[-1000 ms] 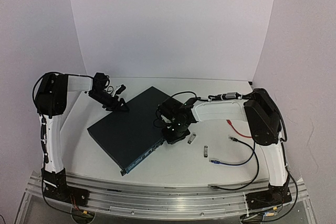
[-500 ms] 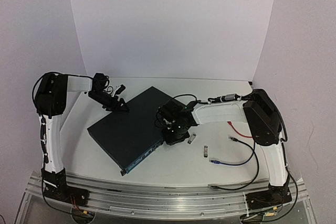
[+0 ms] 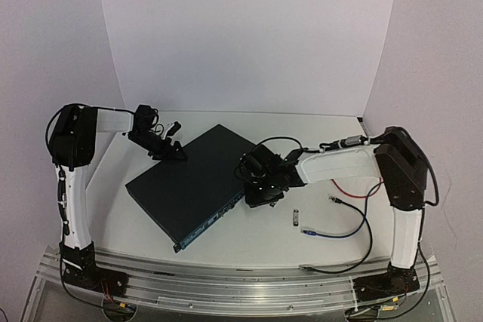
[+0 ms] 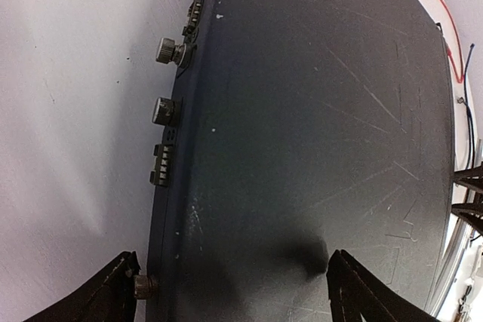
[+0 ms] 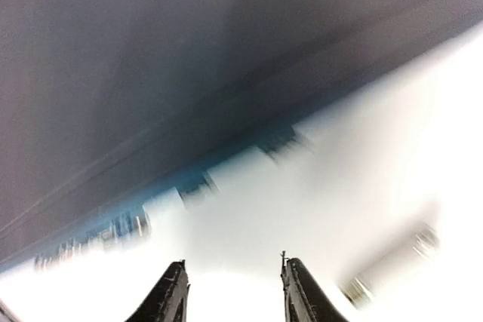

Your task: Insert the plug into the switch port

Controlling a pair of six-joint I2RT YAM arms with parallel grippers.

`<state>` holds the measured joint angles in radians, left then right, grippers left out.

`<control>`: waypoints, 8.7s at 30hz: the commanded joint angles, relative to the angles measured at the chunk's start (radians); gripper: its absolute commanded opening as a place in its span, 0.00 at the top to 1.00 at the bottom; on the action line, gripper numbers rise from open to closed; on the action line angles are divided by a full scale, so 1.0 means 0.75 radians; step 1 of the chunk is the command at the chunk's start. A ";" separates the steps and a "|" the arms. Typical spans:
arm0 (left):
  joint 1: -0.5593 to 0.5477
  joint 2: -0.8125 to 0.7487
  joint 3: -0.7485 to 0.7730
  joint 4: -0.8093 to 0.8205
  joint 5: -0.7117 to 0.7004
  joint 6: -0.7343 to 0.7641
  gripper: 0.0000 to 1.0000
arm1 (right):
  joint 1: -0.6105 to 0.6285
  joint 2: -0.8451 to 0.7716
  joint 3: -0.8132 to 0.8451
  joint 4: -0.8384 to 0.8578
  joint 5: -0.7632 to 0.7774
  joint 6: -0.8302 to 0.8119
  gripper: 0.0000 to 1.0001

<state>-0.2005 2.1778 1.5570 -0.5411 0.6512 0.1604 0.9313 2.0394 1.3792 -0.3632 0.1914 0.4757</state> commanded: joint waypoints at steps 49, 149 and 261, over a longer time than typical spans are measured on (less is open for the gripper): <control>-0.068 -1.185 -0.578 0.261 -0.400 -0.634 0.00 | -0.113 -0.186 -0.211 -0.576 0.044 0.373 0.57; -0.593 -0.736 -0.288 0.205 0.230 -1.171 1.00 | -0.120 -0.550 -0.025 0.038 -0.826 -0.267 0.48; -0.702 -0.654 0.002 -0.506 0.289 1.243 1.00 | -0.214 -0.252 0.203 -0.072 -1.554 0.243 0.70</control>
<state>-0.7181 1.7494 1.5981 -1.0075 0.8598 1.1574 0.7692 1.9110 1.5448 -0.4330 -1.0779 0.7044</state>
